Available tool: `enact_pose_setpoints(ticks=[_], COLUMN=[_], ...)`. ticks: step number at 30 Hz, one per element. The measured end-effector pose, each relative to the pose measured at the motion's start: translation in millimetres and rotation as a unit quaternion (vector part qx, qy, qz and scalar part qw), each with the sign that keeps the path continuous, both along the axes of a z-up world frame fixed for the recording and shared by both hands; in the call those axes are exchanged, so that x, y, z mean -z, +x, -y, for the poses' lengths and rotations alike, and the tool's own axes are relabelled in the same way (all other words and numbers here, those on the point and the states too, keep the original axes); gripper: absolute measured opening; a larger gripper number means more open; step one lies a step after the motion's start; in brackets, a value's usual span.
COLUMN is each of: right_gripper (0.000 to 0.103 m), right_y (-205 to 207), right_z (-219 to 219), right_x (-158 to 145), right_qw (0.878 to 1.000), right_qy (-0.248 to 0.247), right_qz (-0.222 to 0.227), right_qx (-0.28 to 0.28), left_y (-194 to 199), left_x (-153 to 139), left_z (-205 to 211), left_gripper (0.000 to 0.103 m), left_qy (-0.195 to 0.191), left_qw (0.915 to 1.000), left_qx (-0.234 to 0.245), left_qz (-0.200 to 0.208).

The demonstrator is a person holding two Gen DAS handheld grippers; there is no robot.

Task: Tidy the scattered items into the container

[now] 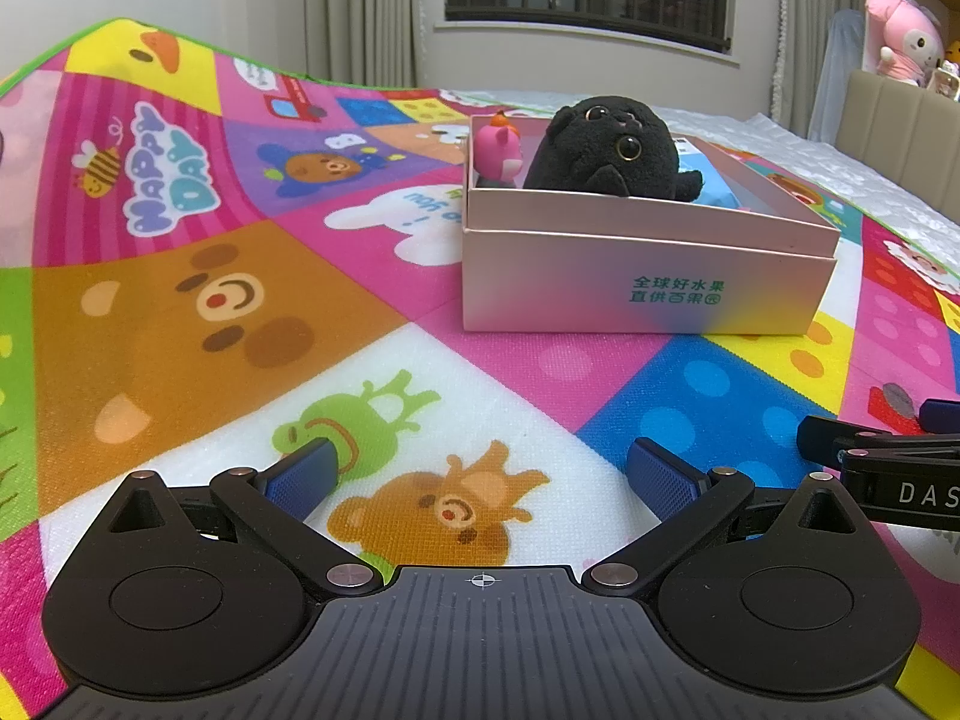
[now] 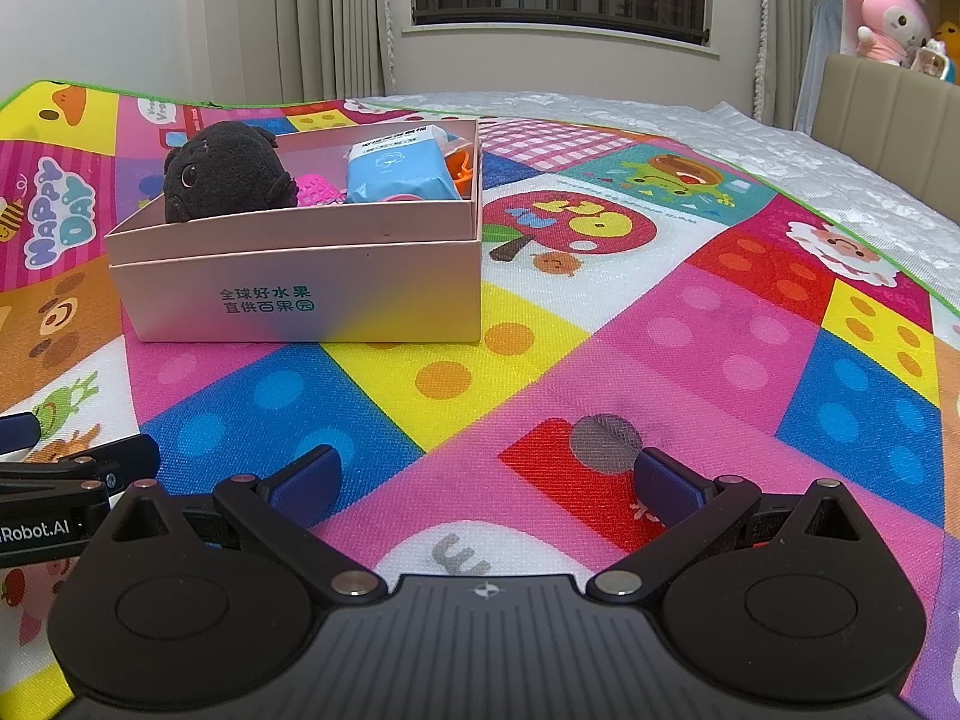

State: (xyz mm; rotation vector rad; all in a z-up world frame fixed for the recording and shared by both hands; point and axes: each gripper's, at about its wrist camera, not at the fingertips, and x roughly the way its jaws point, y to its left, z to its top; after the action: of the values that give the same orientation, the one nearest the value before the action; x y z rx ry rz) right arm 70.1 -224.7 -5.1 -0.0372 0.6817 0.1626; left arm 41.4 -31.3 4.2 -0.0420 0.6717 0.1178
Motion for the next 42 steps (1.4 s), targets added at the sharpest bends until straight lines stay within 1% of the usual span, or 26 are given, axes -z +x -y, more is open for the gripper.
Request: enact_pose_setpoints(ticks=[21, 24, 27, 32, 35, 37, 39, 42], right_gripper=[0.103, 0.103, 0.103, 0.103, 0.103, 0.103, 0.103, 0.103], right_y=[0.0, 0.0, 0.0, 0.0, -0.2, 0.0, -0.2, -0.2], right_z=[0.0, 0.1, 0.1, -0.1, 0.1, 0.1, -0.1, 0.0], right_x=[0.1, 0.1, 0.1, 0.1, 0.0, 0.0, 0.0, 0.0], right_qw=[1.000, 1.000, 1.000, 1.000, 1.000, 1.000, 1.000, 1.000], right_qy=[0.000, 0.000, 0.000, 0.000, 0.000, 0.001, 0.000, 0.000], right_qz=[0.000, 0.000, 0.000, 0.000, 0.000, 0.000, 0.000, 0.000], right_qx=[0.000, 0.000, 0.000, 0.000, 0.000, 0.000, 0.000, 0.000], left_y=[-0.1, 0.7, 1.2, 2.6, 1.3, 1.4, 4.2, 11.8], left_x=[0.0, 0.5, 0.9, 1.4, 0.4, -1.1, -3.3, -8.3], left_z=[0.0, 1.9, 0.4, 3.5, 8.8, 6.5, 0.9, -3.6], left_gripper=[0.103, 0.103, 0.103, 0.103, 0.103, 0.103, 0.103, 0.103], left_qy=[0.000, 0.007, 0.001, 0.012, 0.030, 0.020, -0.003, -0.022], left_qw=[1.0000, 1.0000, 1.0000, 0.9999, 0.9995, 0.9998, 0.9999, 0.9987], left_qx=[0.000, 0.000, 0.000, -0.003, -0.005, -0.001, 0.002, -0.003], left_qz=[0.000, -0.001, 0.000, 0.000, 0.003, -0.003, -0.016, -0.046])
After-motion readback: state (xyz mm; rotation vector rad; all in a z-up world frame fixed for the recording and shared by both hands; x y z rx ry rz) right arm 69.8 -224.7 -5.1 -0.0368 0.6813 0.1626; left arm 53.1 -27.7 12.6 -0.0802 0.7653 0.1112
